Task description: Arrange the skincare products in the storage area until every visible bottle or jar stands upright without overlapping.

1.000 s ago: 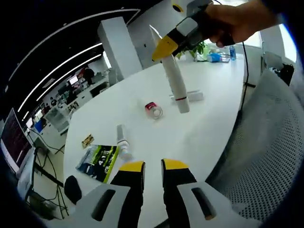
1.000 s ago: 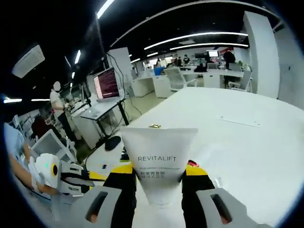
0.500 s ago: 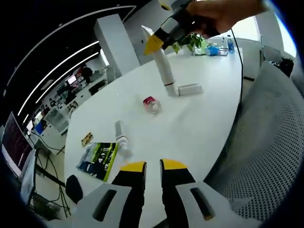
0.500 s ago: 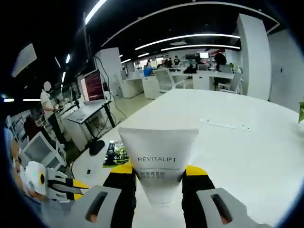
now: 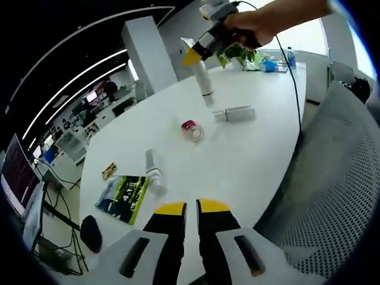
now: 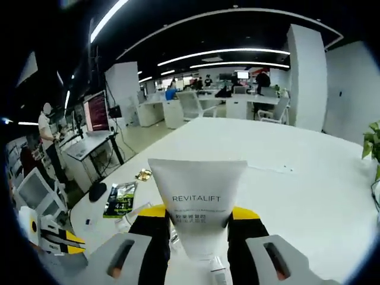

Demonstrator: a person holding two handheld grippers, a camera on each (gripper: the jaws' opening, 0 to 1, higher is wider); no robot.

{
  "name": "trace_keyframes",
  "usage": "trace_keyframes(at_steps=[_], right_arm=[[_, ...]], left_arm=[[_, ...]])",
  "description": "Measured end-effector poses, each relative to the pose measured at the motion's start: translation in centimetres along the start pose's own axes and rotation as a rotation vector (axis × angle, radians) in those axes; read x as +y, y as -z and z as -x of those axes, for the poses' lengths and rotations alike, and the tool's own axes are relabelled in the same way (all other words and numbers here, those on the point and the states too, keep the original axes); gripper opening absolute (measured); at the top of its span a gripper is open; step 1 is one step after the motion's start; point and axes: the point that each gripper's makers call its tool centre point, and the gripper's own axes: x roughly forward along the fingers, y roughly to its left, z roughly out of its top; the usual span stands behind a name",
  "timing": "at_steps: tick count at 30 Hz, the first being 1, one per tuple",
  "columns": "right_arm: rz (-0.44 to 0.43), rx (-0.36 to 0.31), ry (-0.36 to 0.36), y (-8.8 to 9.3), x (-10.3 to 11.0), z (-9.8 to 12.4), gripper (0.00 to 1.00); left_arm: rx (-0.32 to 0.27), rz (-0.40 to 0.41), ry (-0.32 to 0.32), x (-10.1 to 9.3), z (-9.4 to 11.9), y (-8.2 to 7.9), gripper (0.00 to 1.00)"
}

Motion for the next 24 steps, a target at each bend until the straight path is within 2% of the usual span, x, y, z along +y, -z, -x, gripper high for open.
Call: trace_keyframes(at_steps=[3, 4, 6, 14, 19, 24], right_arm=[[-0.058, -0.03, 0.022, -0.8, -1.2, -0.7, 0.31], [-0.107, -0.036, 0.038, -0.9, -1.6, -0.9, 0.31], [-0.147, -0.023, 0.066, -0.6, -2.4, -1.5, 0.31], [-0.076, -0.013, 0.079, -0.8, -3.4, -3.9, 0.31], [-0.03, 0.018, 0.097, -0.4, -4.4, -5.5, 0.31], [0.002, 0.003, 0.118, -1.2, -5.3, -6.5, 0.31]], left_arm=[[-0.004, 0.008, -0.013, 0.3, 0.0, 0.0, 0.01], [-0.001, 0.016, -0.013, 0.3, 0.0, 0.1, 0.02], [0.005, 0.015, -0.01, 0.2, 0.0, 0.2, 0.01], [0.015, 0.011, -0.007, 0.2, -0.1, 0.5, 0.0], [0.028, 0.028, -0.007, 0.2, -0.1, 0.8, 0.0], [0.025, 0.02, -0.004, 0.1, -0.1, 0.7, 0.0]])
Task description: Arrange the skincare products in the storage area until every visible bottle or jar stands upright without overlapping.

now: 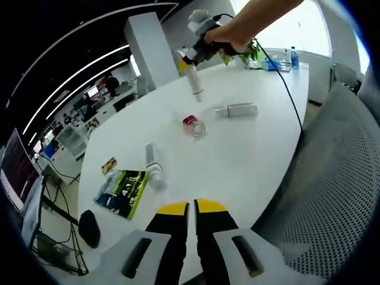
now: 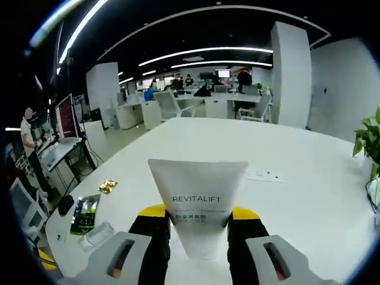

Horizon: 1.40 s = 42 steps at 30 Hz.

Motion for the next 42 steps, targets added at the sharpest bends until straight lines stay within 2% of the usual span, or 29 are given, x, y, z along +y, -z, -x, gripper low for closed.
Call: trace_keyframes(at_steps=[4, 15, 30, 36, 42], right_arm=[[-0.008, -0.014, -0.007, -0.4, -0.3, -1.1, 0.31], [0.041, 0.022, -0.007, 0.2, -0.4, -3.6, 0.31], [-0.011, -0.001, 0.076, -0.4, -2.1, -5.9, 0.31], [-0.033, 0.006, 0.112, 0.0, -2.5, -6.5, 0.31], [-0.015, -0.002, 0.148, 0.5, -2.4, -6.5, 0.31]], left_arm=[[0.016, 0.001, 0.008, -0.1, -0.1, 0.3, 0.0], [0.028, -0.005, 0.008, -0.1, -0.2, 0.6, 0.0], [0.043, 0.005, 0.008, 0.0, -0.3, 1.2, 0.0], [0.049, 0.006, 0.011, 0.0, -0.3, 1.4, 0.0], [0.054, 0.007, 0.012, 0.0, -0.3, 1.7, 0.0]])
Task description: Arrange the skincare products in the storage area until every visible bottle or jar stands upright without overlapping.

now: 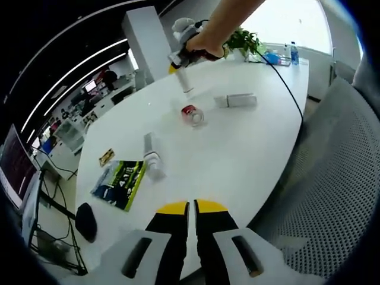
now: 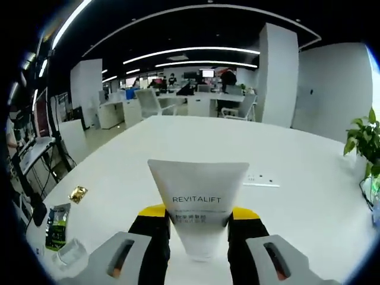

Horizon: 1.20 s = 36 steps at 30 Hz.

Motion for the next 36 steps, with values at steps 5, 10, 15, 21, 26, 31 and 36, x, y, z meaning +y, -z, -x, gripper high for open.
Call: trace_keyframes(at_steps=[5, 10, 15, 21, 26, 31, 36], right_arm=[[0.005, -0.025, 0.024, 0.1, 0.4, 0.8, 0.32], [-0.009, -0.037, 0.057, 0.3, 0.0, 1.1, 0.32], [-0.015, -0.011, 0.084, 0.4, -0.2, 1.0, 0.32], [-0.003, -0.001, 0.092, 0.5, 0.0, 1.0, 0.33], [0.001, 0.022, 0.08, 0.8, 0.2, 1.2, 0.35], [-0.003, 0.04, 0.064, 1.3, 0.3, 1.4, 0.35], [-0.005, 0.045, 0.058, 1.3, 0.2, 1.6, 0.36]], left_arm=[[0.0, -0.001, 0.002, 0.0, 0.0, 0.1, 0.0], [-0.001, -0.004, 0.006, -0.1, 0.0, 0.1, 0.0], [-0.001, -0.008, 0.007, -0.1, 0.0, 0.1, 0.0], [-0.003, -0.011, 0.007, -0.1, 0.0, 0.1, 0.0], [-0.006, -0.012, 0.007, 0.0, 0.0, 0.1, 0.0], [-0.009, -0.016, 0.007, -0.1, 0.1, 0.0, 0.0], [-0.009, -0.019, 0.006, 0.0, 0.0, 0.0, 0.0]])
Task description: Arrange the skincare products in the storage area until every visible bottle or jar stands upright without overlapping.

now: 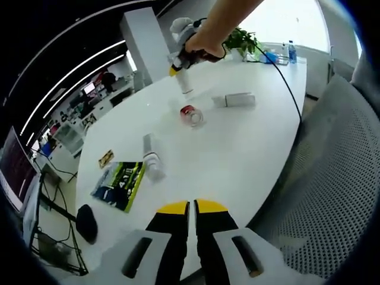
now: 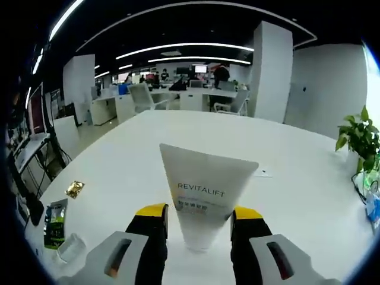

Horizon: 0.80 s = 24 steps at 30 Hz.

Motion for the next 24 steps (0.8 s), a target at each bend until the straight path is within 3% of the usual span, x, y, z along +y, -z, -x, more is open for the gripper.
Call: trace_keyframes(at_steps=[7, 14, 24], right_arm=[[-0.013, -0.008, -0.003, -0.43, -0.19, -0.18, 0.37], [-0.009, 0.0, 0.005, -0.43, -0.33, -0.55, 0.32], [0.029, -0.009, -0.083, -0.48, 0.04, -0.55, 0.31]], left_arm=[[0.002, 0.001, 0.002, -0.01, -0.01, 0.02, 0.0], [0.004, -0.001, 0.006, -0.1, -0.06, 0.07, 0.0], [0.005, -0.002, 0.01, -0.19, -0.11, 0.12, 0.0]])
